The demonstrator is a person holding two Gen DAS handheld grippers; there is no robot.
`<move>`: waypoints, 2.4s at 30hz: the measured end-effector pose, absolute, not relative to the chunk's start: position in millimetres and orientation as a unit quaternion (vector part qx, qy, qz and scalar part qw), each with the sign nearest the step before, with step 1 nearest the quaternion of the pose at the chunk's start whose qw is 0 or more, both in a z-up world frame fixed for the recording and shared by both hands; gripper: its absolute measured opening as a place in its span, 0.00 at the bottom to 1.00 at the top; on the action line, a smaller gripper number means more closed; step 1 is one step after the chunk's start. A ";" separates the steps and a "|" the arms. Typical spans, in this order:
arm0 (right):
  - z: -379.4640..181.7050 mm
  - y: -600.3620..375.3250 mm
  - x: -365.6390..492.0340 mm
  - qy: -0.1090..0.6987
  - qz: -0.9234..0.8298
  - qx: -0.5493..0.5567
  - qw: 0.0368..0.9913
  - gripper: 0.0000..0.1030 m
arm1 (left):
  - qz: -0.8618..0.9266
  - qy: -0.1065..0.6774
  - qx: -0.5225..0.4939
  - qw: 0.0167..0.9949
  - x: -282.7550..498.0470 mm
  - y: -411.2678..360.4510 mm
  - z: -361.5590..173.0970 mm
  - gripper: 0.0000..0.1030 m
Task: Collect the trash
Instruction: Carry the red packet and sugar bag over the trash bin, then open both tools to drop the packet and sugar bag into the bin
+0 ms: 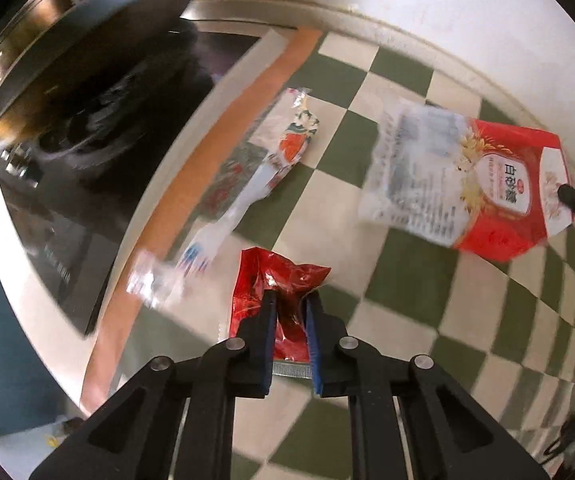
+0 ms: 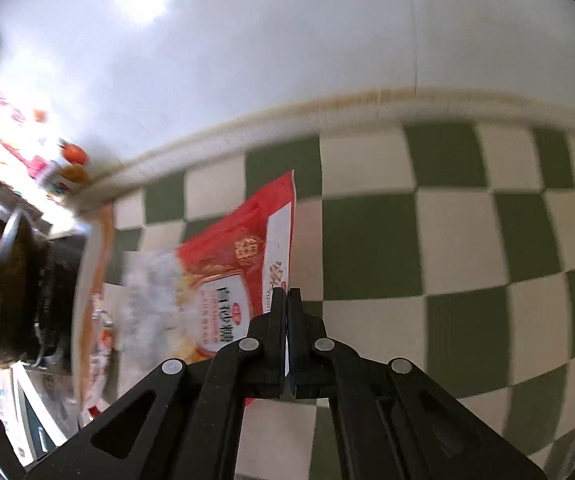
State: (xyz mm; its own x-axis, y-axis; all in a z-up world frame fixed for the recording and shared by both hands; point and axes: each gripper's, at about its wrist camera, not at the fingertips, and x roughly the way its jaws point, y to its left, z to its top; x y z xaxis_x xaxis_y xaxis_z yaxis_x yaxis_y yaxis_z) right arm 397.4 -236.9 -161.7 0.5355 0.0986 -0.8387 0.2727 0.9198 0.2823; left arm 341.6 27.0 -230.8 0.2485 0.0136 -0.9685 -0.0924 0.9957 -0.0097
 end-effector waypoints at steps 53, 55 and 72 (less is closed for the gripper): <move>-591.7 452.7 65.3 0.625 0.375 -0.202 0.654 0.00 | 0.300 0.557 -0.540 0.556 -134.8 560.3 -673.5 0.10; -624.0 464.6 61.7 0.627 0.375 -0.204 0.652 0.00 | 0.291 0.556 -0.557 0.543 -134.1 566.6 -707.0 0.10; -754.3 490.7 38.0 0.663 0.363 -0.240 0.609 0.02 | 0.261 0.577 -0.579 0.513 -117.2 581.6 -801.5 0.12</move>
